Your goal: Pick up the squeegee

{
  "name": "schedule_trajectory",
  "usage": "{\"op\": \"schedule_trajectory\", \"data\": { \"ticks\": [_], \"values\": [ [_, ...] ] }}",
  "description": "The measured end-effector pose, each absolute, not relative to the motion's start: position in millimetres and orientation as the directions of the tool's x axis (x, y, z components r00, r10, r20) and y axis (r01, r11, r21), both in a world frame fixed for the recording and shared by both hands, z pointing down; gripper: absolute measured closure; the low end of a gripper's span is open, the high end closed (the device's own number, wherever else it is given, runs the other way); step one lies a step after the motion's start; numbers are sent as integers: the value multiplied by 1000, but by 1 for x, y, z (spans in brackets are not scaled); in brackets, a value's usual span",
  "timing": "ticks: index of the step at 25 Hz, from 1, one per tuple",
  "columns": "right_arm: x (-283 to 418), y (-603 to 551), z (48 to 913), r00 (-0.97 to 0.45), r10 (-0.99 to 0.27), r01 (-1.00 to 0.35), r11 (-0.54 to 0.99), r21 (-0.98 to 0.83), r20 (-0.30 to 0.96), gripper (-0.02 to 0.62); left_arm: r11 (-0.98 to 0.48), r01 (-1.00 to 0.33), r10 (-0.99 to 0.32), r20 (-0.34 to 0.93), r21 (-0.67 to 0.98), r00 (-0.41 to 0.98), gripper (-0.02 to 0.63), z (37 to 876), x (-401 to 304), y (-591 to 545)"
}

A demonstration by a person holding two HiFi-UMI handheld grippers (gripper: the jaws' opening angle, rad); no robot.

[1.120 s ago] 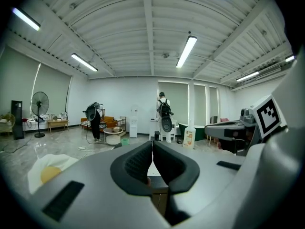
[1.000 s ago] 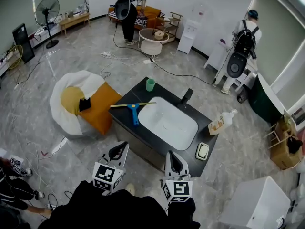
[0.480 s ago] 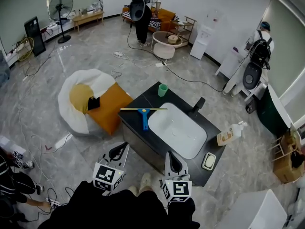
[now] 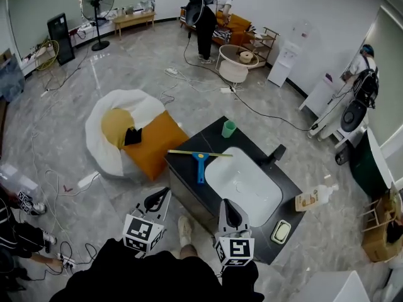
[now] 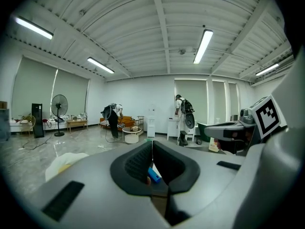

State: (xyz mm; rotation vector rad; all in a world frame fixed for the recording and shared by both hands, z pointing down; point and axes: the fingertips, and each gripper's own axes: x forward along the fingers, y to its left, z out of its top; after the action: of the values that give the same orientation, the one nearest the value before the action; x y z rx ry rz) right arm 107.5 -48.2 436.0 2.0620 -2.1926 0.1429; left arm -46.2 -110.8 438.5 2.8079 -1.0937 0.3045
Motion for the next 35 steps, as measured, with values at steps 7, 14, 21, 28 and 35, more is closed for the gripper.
{"op": "schedule_trajectory", "data": {
  "ticks": [7, 14, 21, 28, 35],
  "values": [
    [128, -120, 450, -107, -975, -994, 108, -6, 196, 578, -694, -718, -686, 260, 42, 679, 580, 449, -32, -173],
    [147, -188, 477, -158, -954, -987, 153, -37, 256, 578, -656, -751, -699, 318, 69, 640, 580, 474, -14, -231],
    [158, -243, 515, -208, -926, -978, 195, -73, 315, 578, -634, -768, -695, 370, 90, 617, 580, 506, 4, -279],
    [157, -278, 555, -254, -891, -967, 231, -106, 376, 578, -619, -778, -675, 431, 111, 599, 580, 539, 12, -310],
    [156, -297, 593, -281, -857, -960, 244, -140, 433, 578, -608, -783, -651, 482, 130, 586, 580, 572, 14, -326]
  ]
}}
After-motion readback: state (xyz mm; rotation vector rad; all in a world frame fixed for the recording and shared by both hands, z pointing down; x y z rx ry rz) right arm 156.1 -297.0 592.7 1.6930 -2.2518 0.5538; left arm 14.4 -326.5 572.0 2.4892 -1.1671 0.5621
